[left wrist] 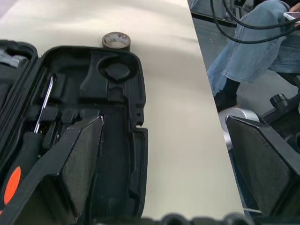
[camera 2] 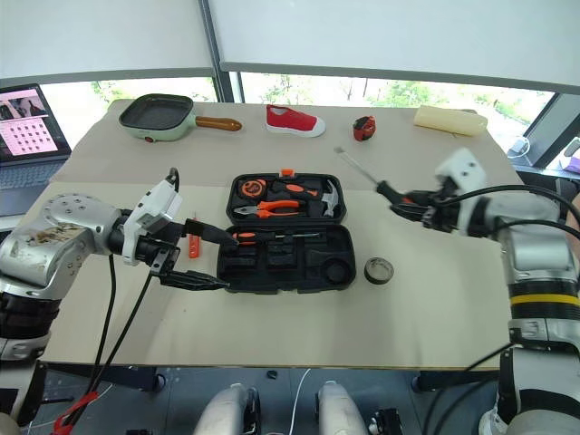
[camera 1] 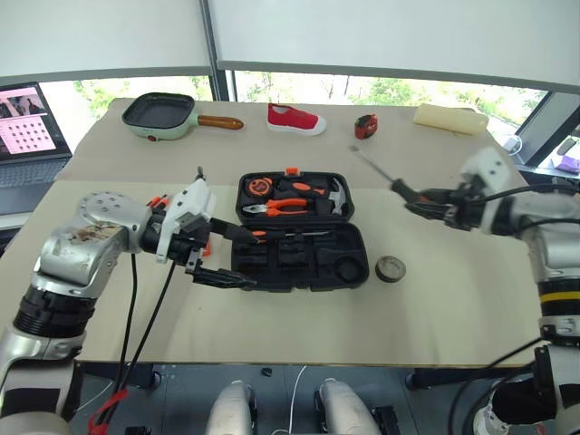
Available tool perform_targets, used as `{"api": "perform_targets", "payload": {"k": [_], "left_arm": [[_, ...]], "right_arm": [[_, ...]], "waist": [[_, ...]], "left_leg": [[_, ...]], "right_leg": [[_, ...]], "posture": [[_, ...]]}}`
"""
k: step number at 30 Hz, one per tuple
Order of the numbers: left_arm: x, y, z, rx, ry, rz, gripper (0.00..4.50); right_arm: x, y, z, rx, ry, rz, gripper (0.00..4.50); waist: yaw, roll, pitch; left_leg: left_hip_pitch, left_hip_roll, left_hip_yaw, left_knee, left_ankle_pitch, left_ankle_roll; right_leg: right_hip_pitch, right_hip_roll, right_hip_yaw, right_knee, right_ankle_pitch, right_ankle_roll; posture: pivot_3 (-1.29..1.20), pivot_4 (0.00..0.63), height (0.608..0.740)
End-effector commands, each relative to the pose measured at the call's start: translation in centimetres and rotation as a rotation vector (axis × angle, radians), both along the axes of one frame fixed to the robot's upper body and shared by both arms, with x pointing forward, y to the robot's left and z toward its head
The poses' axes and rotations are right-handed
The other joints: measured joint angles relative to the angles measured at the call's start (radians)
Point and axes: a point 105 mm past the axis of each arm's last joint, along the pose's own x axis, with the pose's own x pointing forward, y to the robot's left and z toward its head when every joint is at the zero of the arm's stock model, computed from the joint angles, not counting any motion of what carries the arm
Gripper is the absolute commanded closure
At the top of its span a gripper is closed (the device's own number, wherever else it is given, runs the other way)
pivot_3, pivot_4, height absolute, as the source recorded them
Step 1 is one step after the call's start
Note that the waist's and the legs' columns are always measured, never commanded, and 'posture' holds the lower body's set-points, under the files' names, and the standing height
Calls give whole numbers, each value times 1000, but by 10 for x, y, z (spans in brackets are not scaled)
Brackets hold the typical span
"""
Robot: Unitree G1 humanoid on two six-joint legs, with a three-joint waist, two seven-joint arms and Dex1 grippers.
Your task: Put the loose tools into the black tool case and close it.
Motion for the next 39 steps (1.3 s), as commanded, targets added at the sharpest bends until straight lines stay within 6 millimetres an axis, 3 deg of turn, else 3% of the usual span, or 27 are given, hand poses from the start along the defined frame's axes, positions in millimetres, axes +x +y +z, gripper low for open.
{"api": "perform_targets", "payload": {"k": [1, 8, 13, 27, 39], "left_arm": [[6, 9, 4, -6, -24, 51, 0], [8, 7, 7, -17, -45, 63, 0], [9, 8, 3, -6, -54, 71, 0], [11, 6, 5, -2, -73, 69, 0], [14, 2, 3, -2, -92, 55, 0]], "right_arm": [[-4, 40, -10, -195, -54, 205, 3457], [-8, 76, -32, -281, 63, 381, 3457], [3, 86, -47, -329, 100, 379, 3457], [14, 78, -45, -285, 147, 303, 3457], [20, 66, -54, -366, 118, 283, 3457]], "waist": [[1, 0, 0], [24, 0, 1], [25, 0, 1], [24, 0, 1], [24, 0, 1]], "left_leg": [[-1, 0, 1, 0, 0, 0], [-10, 0, 1, 5, 0, 0], [-10, 0, 1, 6, 0, 0], [-10, 0, 0, 6, 0, 0], [-10, 0, 0, 6, 0, 0]], "right_leg": [[-1, 0, 0, 0, 0, 0], [-7, -1, -1, 0, 0, 0], [-6, -1, -2, 0, 0, 0], [-6, -1, -2, 1, 0, 0], [-6, -1, -2, 1, 0, 0]], "posture": [[0, 150, 740], [0, 150, 740], [0, 150, 740], [0, 150, 740], [0, 150, 740]]}}
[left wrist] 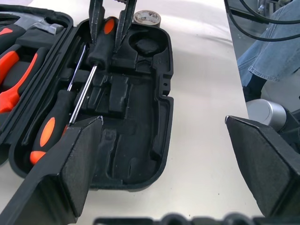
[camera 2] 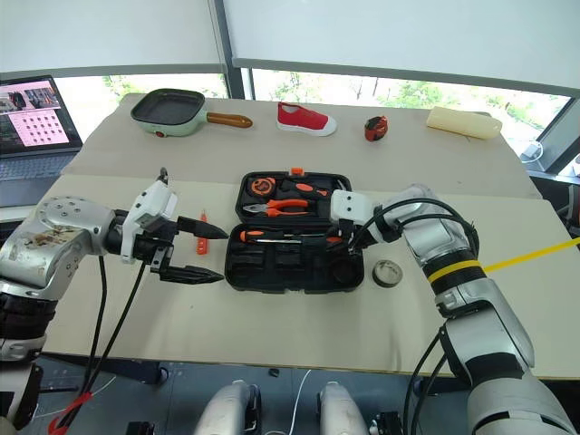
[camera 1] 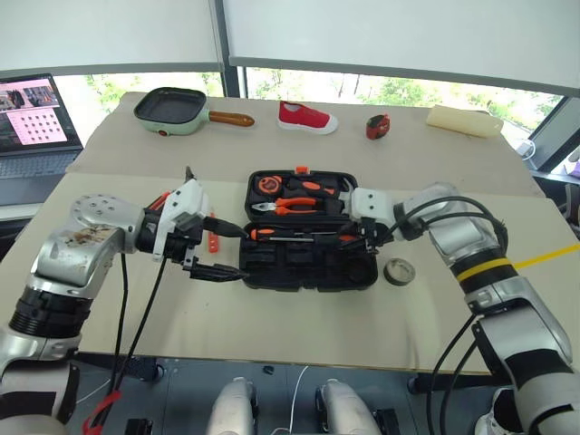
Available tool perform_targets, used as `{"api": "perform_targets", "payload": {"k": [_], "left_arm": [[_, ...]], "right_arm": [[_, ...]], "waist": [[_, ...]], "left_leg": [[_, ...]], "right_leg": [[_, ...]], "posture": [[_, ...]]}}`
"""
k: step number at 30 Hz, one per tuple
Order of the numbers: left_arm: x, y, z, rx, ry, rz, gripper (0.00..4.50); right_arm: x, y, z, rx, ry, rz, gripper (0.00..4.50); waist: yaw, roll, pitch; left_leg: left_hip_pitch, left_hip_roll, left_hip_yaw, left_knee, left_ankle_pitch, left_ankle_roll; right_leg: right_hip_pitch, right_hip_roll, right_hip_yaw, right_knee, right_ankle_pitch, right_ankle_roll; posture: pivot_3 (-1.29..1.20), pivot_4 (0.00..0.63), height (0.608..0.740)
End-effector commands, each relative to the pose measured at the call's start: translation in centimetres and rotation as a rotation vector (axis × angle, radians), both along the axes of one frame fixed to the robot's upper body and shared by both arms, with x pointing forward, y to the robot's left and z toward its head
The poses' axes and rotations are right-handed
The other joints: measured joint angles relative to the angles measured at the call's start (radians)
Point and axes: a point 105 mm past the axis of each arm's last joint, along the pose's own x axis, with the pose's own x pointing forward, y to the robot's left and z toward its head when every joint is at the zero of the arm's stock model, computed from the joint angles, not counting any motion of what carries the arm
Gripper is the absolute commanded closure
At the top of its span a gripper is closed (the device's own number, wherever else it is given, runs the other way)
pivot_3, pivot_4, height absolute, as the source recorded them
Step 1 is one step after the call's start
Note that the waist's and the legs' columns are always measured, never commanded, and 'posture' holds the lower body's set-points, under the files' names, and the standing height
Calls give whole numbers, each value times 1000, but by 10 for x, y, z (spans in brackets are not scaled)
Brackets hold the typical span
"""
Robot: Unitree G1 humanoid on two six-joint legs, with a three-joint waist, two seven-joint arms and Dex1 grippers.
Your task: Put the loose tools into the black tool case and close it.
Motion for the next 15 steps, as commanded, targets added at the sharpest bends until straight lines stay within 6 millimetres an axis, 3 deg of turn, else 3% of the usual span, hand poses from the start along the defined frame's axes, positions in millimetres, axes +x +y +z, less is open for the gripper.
{"api": "perform_targets", "payload": {"k": [1, 5, 11, 13, 15], "left_arm": [[2, -2, 10, 4, -58, -17, 0], [2, -4, 10, 0, -62, -17, 0], [3, -4, 9, -3, -68, -17, 0], [3, -4, 9, -1, -69, -15, 0], [4, -3, 9, 1, -70, -13, 0]], "right_arm": [[6, -11, 3, -41, -39, -24, 3457], [9, -14, 6, -43, -43, -27, 3457], [6, -4, 6, -5, -28, -3, 3457], [5, 1, 9, 24, -25, 5, 2457], [3, 4, 12, 36, -27, 16, 1808]], "waist": [[1, 0, 0], [-1, 0, 0], [-1, 0, 0], [-1, 0, 0], [-1, 0, 0]], "left_leg": [[0, 0, 0, 0, 0, 0], [0, 0, 0, 0, 0, 0], [0, 0, 0, 0, 0, 0], [0, 0, 0, 0, 0, 0], [0, 0, 0, 0, 0, 0]], "right_leg": [[0, 0, 0, 0, 0, 0], [0, 0, 0, 0, 0, 0], [0, 0, 0, 0, 0, 0], [0, 0, 0, 0, 0, 0], [0, 0, 0, 0, 0, 0]], "posture": [[0, 150, 740], [0, 150, 740], [0, 150, 740], [0, 150, 740], [0, 150, 740]]}}
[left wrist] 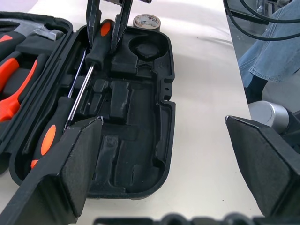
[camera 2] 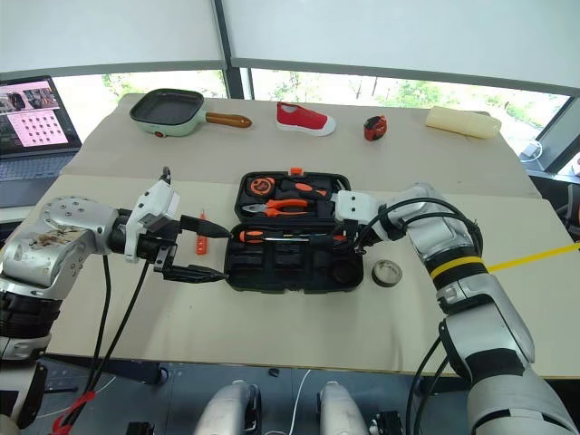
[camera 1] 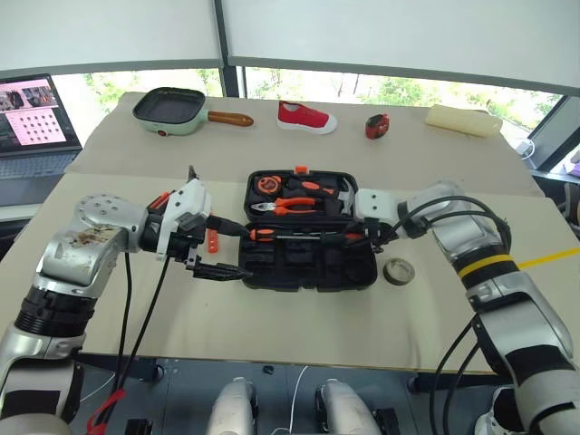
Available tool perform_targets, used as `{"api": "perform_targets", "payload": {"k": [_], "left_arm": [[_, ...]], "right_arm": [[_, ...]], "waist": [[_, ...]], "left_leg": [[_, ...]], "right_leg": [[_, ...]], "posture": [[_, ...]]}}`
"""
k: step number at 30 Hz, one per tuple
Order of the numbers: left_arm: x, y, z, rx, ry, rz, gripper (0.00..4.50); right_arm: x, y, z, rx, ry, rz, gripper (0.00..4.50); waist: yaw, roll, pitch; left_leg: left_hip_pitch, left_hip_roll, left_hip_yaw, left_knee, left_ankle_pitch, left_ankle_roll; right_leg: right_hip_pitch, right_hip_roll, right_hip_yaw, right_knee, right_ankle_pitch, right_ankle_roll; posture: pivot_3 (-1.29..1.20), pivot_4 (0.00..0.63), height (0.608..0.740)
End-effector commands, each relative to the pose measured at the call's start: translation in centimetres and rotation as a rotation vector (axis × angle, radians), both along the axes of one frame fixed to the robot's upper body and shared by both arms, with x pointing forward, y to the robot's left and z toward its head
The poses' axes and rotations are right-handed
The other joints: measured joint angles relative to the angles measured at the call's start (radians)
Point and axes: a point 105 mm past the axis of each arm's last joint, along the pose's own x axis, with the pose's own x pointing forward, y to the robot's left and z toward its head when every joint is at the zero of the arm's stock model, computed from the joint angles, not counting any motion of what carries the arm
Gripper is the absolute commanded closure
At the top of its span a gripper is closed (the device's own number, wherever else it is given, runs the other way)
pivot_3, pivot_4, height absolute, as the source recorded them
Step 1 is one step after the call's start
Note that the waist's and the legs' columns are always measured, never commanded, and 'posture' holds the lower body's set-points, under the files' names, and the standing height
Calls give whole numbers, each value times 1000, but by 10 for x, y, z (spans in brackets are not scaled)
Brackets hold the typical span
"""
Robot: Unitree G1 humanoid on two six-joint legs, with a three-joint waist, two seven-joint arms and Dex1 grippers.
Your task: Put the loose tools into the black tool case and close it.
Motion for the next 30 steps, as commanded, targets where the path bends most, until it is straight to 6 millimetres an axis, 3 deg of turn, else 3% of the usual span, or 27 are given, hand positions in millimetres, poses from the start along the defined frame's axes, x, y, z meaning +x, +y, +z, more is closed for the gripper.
{"api": "perform_targets", "payload": {"k": [1, 6, 9, 14, 22, 23, 30], "left_arm": [[2, -1, 8, 7, -49, -7, 0], [4, -1, 8, 5, -54, -3, 0], [4, -1, 8, 4, -55, -4, 0], [5, -1, 6, 8, -58, -5, 0], [7, 0, 5, 14, -60, -2, 0], [7, 0, 6, 15, -60, -1, 0], [8, 1, 6, 18, -62, 3, 0]], "right_arm": [[-2, 7, 17, 48, -34, 28, 1542], [0, 12, 33, 116, -64, 10, 7], [2, 17, 44, 208, -45, -35, 7], [-2, 20, 37, 223, -11, -44, 1474], [-7, 30, 16, 202, 26, -47, 4329], [-8, 31, 11, 177, 29, -48, 4490], [-8, 34, -5, 106, 48, -45, 4490]], "waist": [[0, 0, 0], [0, 0, 0], [0, 0, 0], [2, 0, 0], [0, 0, 0], [0, 0, 0], [0, 0, 0]], "left_leg": [[0, 0, 0, 0, 0, 0], [0, 0, 0, 0, 0, 0], [0, 0, 0, 0, 0, 0], [0, 0, 0, 0, 0, 0], [0, 0, 0, 0, 0, 0], [0, 0, 0, 0, 0, 0], [0, 0, 0, 0, 0, 0]], "right_leg": [[0, 0, 0, 0, 0, 0], [0, 0, 0, 0, 0, 0], [0, 0, 0, 0, 0, 0], [0, 0, 0, 0, 0, 0], [0, 0, 0, 0, 0, 0], [0, 0, 0, 0, 0, 0], [0, 0, 0, 0, 0, 0]], "posture": [[0, 150, 740], [0, 150, 740], [0, 150, 740], [0, 150, 740], [0, 150, 740], [0, 150, 740], [0, 150, 740]]}}
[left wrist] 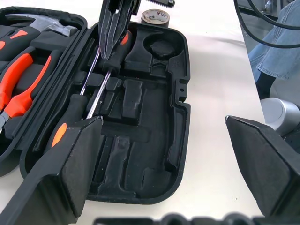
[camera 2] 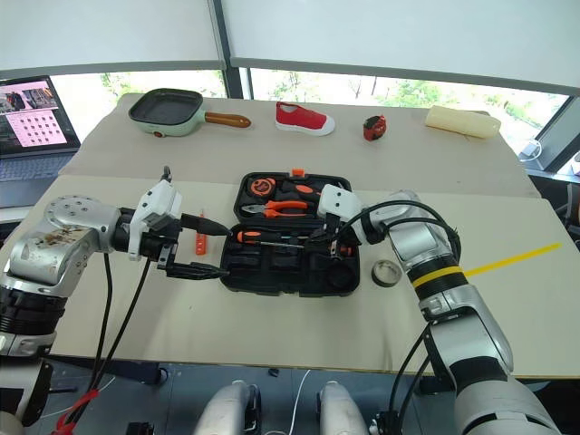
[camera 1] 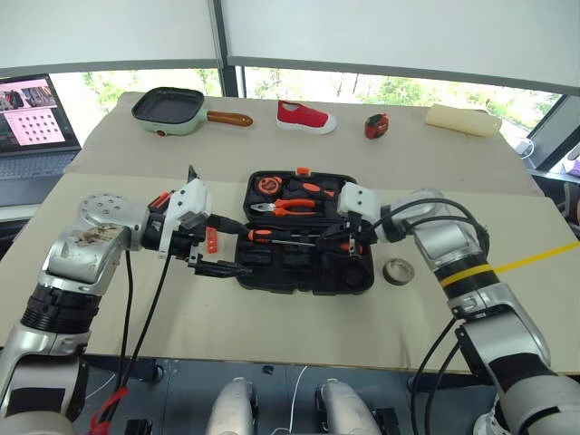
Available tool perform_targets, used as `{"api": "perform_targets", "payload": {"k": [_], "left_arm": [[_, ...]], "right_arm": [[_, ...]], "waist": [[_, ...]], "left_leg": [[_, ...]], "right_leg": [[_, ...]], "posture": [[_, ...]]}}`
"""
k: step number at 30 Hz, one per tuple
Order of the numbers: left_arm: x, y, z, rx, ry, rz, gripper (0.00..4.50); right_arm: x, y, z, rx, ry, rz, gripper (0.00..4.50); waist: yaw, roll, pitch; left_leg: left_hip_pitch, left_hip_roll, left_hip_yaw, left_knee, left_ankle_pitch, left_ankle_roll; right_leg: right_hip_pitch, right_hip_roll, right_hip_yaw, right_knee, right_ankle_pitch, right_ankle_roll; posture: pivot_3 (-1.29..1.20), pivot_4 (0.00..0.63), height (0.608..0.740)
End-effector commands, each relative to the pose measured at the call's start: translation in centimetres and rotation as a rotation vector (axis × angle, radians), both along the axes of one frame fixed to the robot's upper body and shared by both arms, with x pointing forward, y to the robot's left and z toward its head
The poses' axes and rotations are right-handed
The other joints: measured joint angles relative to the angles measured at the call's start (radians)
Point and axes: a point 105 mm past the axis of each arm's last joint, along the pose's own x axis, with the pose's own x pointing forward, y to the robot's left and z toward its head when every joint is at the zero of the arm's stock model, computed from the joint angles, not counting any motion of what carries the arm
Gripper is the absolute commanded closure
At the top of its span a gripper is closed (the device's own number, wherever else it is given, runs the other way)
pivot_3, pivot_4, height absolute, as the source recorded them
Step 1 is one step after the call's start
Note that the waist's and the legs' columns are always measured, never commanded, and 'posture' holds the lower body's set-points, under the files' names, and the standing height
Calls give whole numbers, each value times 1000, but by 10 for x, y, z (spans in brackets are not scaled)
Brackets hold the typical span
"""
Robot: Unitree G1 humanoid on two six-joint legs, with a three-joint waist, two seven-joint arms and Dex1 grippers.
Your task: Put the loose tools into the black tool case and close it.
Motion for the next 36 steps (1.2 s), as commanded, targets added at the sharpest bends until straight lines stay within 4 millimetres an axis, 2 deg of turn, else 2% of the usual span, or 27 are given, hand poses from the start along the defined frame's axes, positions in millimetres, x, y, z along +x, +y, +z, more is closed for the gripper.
{"api": "perform_targets", "payload": {"k": [1, 5, 8, 13, 21, 23, 25, 27, 31, 33, 36], "left_arm": [[1, -2, 9, 5, -53, -22, 0], [2, -2, 9, 4, -59, -20, 0], [3, -2, 9, 4, -60, -18, 0], [3, -1, 8, 5, -58, -15, 0], [5, 0, 7, 6, -69, -3, 0], [8, 4, 9, 4, -84, 35, 0], [13, 22, 14, -26, -92, 185, 0], [13, 38, 13, -46, -86, 308, 0], [0, 72, 2, -39, -62, 515, 0], [-16, 98, -10, -13, -41, 637, 0], [-39, 137, -27, 48, -8, 841, 0]], "right_arm": [[-4, 5, -9, -53, 9, 33, 4490], [-7, 7, -15, -78, -1, 52, 4490], [-5, 8, -6, -42, -18, 38, 4490], [-4, 8, 21, 44, -23, 16, 4490], [-7, 2, 32, 53, -50, 10, 4490], [-8, -1, 41, 78, -69, -2, 4490], [-17, -6, 67, 195, -86, -19, 4490], [-28, -12, 83, 272, -84, -31, 4490], [-52, -19, 99, 340, -54, -25, 3491], [-71, -22, 105, 364, -39, 6, 2690], [-94, -25, 108, 379, -34, 57, 1787]], "waist": [[0, 0, 0], [0, 0, 0], [0, 0, 0], [0, 0, 0], [1, 0, 0], [1, 0, 0], [1, 0, 0], [0, 0, 0], [-6, 0, 0], [-5, 0, 0], [-4, -1, 0]], "left_leg": [[0, 0, 0, 0, 0, 0], [0, 0, 0, 0, 0, 0], [0, 0, 0, 0, 0, 0], [0, 0, 0, 0, 0, 0], [0, 0, 0, 0, 0, 0], [0, 0, 0, 0, 0, 0], [0, 0, 0, 0, 0, 0], [0, 0, 0, -1, 0, 0], [0, 1, 0, -2, 0, 0], [0, 2, 0, -4, 0, 0], [1, 2, 1, -6, 0, 0]], "right_leg": [[0, 0, 0, 0, 0, 0], [0, 0, 0, 0, 0, 0], [0, 0, 0, 0, 0, 0], [0, 0, 0, 0, 0, 0], [0, 0, 0, 0, 0, 0], [0, 0, 0, 0, 0, 0], [0, 0, 0, 0, 0, 0], [0, 0, 0, 0, 0, 0], [-2, 0, 0, -1, 0, 0], [-2, 0, 0, 0, 0, 0], [-2, -1, -1, -1, 0, -1]], "posture": [[0, 150, 740], [0, 150, 740], [0, 150, 740], [0, 150, 740], [0, 150, 740], [0, 150, 740], [0, 150, 740], [0, 150, 740], [0, 150, 740], [0, 150, 740], [0, 150, 740]]}}
